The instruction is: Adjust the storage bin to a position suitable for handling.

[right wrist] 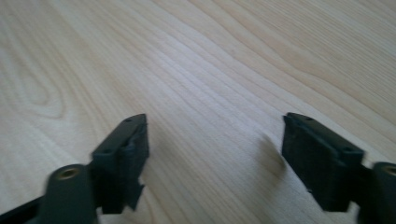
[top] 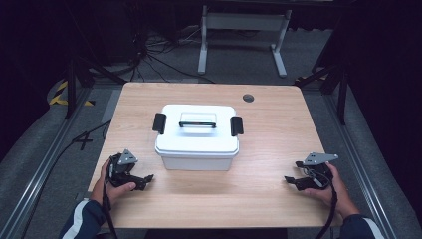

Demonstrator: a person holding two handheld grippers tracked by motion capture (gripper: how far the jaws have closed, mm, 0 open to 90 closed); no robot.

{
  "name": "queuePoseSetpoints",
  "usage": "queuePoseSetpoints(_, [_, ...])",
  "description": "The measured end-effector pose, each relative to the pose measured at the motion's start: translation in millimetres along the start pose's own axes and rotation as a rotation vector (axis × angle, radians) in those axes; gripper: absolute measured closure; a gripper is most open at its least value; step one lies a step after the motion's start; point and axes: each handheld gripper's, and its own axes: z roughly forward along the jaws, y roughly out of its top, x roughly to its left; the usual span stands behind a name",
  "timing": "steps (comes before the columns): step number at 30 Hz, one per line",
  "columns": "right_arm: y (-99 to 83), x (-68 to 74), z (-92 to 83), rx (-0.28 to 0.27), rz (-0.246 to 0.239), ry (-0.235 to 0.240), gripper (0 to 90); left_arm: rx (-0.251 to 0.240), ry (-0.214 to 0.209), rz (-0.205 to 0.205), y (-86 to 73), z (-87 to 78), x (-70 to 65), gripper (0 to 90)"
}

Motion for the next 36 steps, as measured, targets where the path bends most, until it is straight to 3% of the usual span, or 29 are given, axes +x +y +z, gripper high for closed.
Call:
queuePoseSetpoints(8, [16.5,2.1,-9.0,-0.014,-0.044,0.005,30.7,0.0,-0.001,0.001,0.0,0.0,0.1,0.1])
queuePoseSetpoints(11, [25.0,2.3,-13.7,-0.007,-0.07,-0.001,38.4,0.0,-0.001,0.001,0.0,0.0,0.1,0.1])
queuePoseSetpoints(17, [40.0,4.5,-21.5,-0.024,-0.089,-0.009,38.4,0.001,-0.004,-0.005,-0.2,0.0,-0.3,0.1])
queuePoseSetpoints(24, [71.8,3.6,-34.0,-0.053,-0.132,-0.008,38.0,0.0,-0.001,0.001,-0.1,0.0,0.1,0.1])
queuePoseSetpoints(31, [108.3,7.7,-43.5,-0.055,-0.207,-0.014,38.3,0.001,-0.004,-0.004,-0.2,-0.1,-0.2,0.2])
queuePoseSetpoints(36, [126.9,11.7,-47.2,-0.071,-0.233,0.01,38.3,0.001,-0.004,-0.004,-0.2,-0.1,-0.2,0.1])
